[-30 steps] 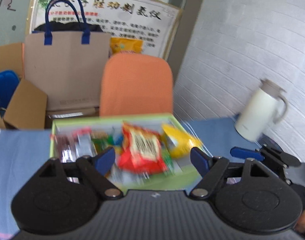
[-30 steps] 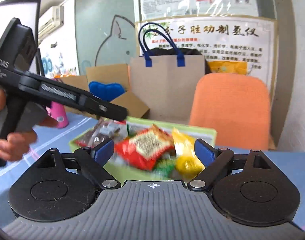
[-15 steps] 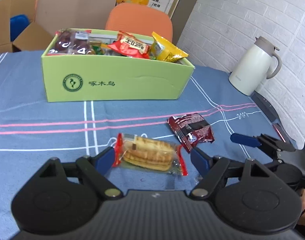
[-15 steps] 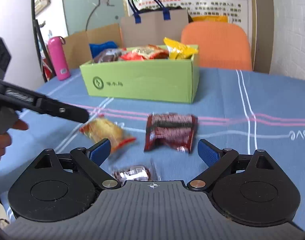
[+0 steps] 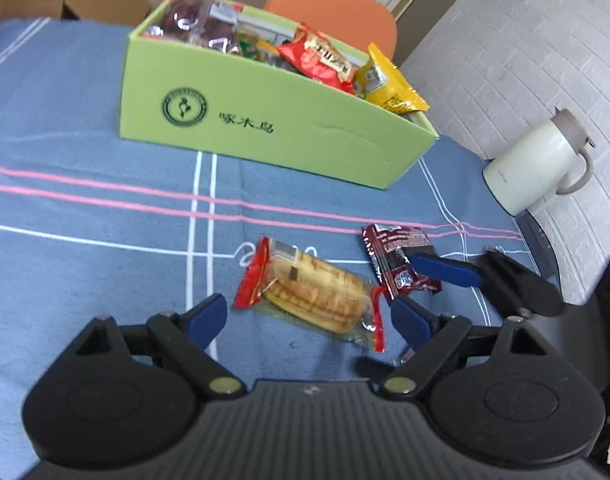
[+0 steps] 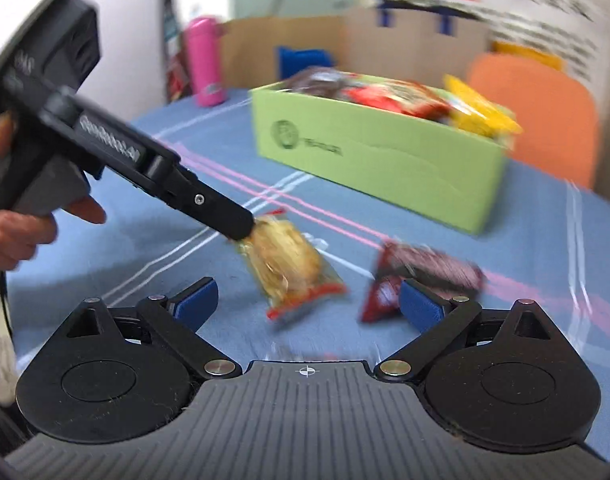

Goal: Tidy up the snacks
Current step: 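Move the left tool to the clear cake packet and close on it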

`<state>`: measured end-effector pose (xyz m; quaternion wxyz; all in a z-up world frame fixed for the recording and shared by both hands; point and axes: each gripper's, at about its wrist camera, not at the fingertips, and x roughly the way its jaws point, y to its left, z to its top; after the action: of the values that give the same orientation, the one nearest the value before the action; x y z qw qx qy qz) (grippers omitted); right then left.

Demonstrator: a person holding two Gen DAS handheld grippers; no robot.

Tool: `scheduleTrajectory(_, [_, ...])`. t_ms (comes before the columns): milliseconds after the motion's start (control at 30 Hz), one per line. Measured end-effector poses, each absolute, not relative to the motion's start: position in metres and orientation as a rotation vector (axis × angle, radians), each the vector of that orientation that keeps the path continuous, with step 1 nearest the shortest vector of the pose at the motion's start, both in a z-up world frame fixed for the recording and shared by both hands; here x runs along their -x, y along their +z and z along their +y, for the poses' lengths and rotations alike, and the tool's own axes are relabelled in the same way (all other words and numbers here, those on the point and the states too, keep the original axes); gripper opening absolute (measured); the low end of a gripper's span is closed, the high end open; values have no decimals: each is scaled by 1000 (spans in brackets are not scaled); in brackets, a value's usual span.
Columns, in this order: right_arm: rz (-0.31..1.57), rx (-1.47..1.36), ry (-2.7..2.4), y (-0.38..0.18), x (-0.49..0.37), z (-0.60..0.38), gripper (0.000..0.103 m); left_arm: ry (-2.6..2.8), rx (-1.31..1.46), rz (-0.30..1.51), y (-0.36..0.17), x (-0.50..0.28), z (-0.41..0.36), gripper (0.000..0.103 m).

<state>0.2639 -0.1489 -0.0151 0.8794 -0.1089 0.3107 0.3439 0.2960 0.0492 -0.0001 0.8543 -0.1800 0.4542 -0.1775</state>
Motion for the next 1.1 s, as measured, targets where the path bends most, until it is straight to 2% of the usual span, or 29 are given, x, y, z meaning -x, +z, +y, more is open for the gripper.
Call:
scheduleTrajectory(200, [780, 164, 773, -36, -288, -125, 84, -389, 372, 987, -10, -319, 41, 88])
scheduleTrajectory(367, [735, 167, 769, -34, -258, -115, 85, -376, 375, 988, -11, -319, 42, 88])
scheduleTrajectory(700, [739, 120, 690, -39, -247, -103, 85, -322, 233, 1008, -7, -310, 2, 88])
scheduleTrajectory(1100, [740, 82, 617, -36, -244, -119, 83, -325, 141, 1015, -7, -305, -4, 88])
